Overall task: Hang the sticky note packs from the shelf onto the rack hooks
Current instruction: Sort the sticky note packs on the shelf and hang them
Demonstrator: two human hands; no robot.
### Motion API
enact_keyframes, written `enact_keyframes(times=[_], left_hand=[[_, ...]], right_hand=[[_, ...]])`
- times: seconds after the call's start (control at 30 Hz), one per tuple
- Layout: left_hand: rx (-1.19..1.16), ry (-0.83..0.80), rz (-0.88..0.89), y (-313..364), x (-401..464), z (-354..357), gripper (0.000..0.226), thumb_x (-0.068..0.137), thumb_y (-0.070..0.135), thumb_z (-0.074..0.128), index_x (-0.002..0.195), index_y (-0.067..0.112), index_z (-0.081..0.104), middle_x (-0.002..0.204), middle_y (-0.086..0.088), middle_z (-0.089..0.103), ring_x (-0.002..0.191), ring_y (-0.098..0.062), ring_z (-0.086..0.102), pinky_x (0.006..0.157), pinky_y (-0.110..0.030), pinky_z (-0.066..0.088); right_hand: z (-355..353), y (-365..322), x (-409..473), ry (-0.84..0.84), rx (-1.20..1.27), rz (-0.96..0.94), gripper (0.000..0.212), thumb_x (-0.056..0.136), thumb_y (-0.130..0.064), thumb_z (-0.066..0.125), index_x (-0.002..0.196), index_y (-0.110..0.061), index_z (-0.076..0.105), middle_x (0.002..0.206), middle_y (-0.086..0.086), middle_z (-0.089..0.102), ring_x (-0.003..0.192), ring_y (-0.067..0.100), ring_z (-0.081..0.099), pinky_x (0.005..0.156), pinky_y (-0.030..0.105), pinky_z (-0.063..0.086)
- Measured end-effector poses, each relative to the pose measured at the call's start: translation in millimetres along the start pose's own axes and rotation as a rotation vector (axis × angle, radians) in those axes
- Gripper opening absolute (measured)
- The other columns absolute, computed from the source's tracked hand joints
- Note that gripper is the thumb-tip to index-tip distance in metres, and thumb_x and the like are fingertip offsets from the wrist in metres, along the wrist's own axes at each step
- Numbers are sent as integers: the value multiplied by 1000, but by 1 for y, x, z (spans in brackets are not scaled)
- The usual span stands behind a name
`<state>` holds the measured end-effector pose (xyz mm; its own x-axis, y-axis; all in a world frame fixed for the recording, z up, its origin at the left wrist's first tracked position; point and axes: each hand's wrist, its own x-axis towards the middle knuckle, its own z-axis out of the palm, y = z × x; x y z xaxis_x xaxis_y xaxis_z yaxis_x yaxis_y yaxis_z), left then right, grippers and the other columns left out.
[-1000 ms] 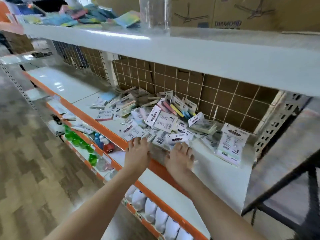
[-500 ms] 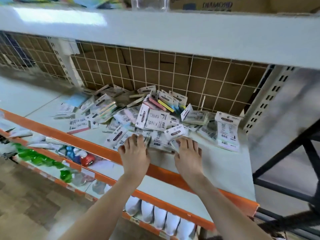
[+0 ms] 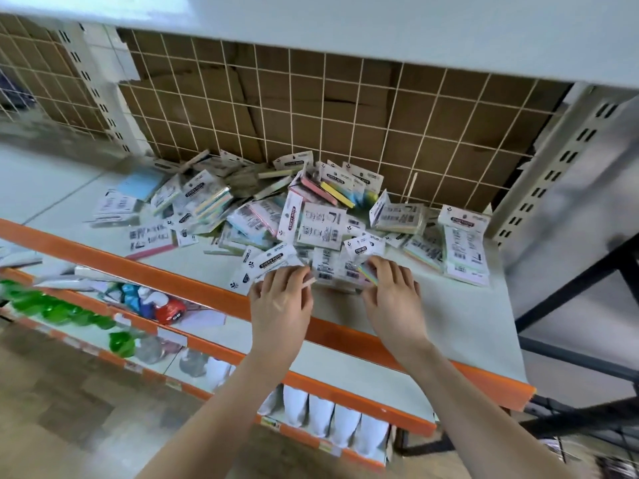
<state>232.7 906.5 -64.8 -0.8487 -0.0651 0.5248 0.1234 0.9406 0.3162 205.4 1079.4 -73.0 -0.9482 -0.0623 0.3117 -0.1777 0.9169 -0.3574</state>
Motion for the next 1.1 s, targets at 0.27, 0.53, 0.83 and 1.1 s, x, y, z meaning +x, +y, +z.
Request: enact_keyframes(times=[0.27,0.53,0.83,1.1], left_hand=[[-382,195,-152,15,21,-28,19,95,8,52,111,0,59,88,-11,66,80,-24,63,65,-31,49],[-1297,39,-857,41,31,-22,11,100,11,43,96,17,51,87,1,60,78,-13,58,65,-20,47],[-1565,-206,-752,90,12,-21,30,91,-8,50,98,19,61,83,0,68,70,-8,67,54,-23,52],[-1302,-403,-546,138,-17,-23,24,85,7,67,91,27,57,88,-4,61,77,-16,61,60,-30,51]], right_hand=[[-6,5,-4,202,431,82,33,91,-6,54,122,-14,58,116,-1,61,110,19,53,91,25,43],[-26,15,-18,351,896,456,51,97,-1,39,139,-29,32,110,-13,49,88,1,47,75,10,40],[-75,20,-41,198,1213,571,24,96,-11,47,98,-25,65,101,-14,68,101,5,57,91,19,42],[-143,41,-79,285,923,326,10,98,-11,51,100,-9,61,92,5,69,79,10,63,66,19,48]])
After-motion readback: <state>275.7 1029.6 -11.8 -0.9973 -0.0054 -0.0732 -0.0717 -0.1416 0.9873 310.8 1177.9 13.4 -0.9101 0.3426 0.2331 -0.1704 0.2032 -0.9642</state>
